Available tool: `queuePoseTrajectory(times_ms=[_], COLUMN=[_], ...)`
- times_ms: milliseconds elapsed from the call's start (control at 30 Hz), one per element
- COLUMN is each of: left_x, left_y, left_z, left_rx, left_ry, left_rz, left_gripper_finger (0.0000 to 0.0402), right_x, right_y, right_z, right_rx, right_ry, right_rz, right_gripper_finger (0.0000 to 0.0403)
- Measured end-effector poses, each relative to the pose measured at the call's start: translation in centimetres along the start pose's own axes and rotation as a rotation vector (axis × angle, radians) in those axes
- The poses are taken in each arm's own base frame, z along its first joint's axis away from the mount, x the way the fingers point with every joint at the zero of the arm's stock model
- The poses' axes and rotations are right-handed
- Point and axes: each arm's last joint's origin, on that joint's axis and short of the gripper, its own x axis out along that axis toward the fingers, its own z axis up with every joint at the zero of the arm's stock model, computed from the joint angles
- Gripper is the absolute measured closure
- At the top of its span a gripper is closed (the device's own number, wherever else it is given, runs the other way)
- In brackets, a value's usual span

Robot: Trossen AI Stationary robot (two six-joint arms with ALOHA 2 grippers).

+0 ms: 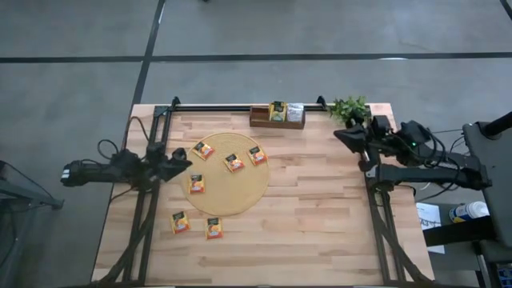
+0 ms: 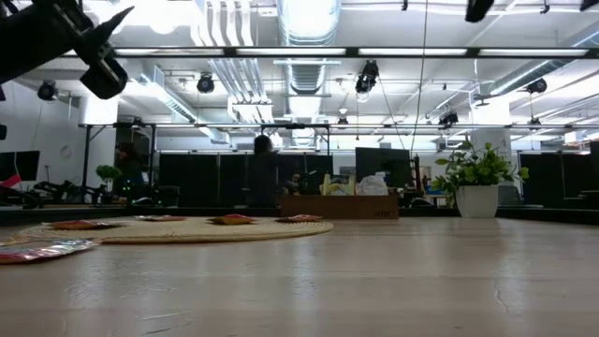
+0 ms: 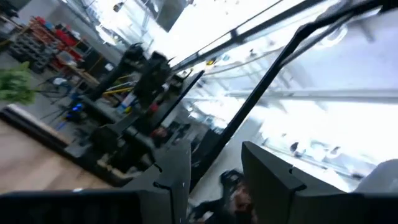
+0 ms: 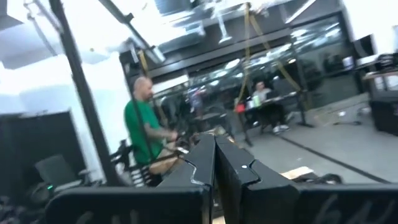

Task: Pick & Place Tea
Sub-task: Put the orange tea bag into the left section of the wooden organizer

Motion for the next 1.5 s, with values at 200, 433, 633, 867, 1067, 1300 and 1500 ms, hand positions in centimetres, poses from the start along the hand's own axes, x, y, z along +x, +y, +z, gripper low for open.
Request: queuePoseTrajectory(times_ms=[200,433,633,867,1067,1300,1500], left_x=[0.0,0.0,-0.1,-0.2,-0.2,-0.2,-0.1], left_y=[-0.2,-0.1,0.2,0.3,0.3,0.3,-0.1], left_z=[0.3,0.7,1.0,1.0,1.0,1.2,1.8], left_rx=[-0.047,-0.173,-0.235,-0.319,-0.416,-0.503,-0.514], left_ry=[-0.037,-0.153,-0.264,-0.298,-0.312,-0.349,-0.416], left_rz=[-0.021,0.059,0.147,0.163,0.149,0.137,0.133], left_gripper_finger=[0.0264,0.0264,0.0264,0.0264,0.0264,0.0264,0.0264], right_x=[-2.2,-2.9,-3.4,-5.3,-7.3,-7.0,-7.2], right_y=[-0.6,-1.4,-2.0,-2.1,-2.2,-3.2,-4.3], right_z=[-2.0,-4.2,-5.8,-6.8,-7.5,-9.7,-12.5], right_rx=[0.004,-0.015,-0.047,-0.058,-0.085,-0.117,-0.111], right_ry=[-0.009,0.032,0.064,-0.002,-0.110,-0.061,0.065], right_rz=[-0.015,-0.035,-0.037,-0.014,0.017,-0.027,-0.069], right_gripper_finger=[0.0394,0.0394,0.0394,0.0394,0.0394,0.0394,0.0394])
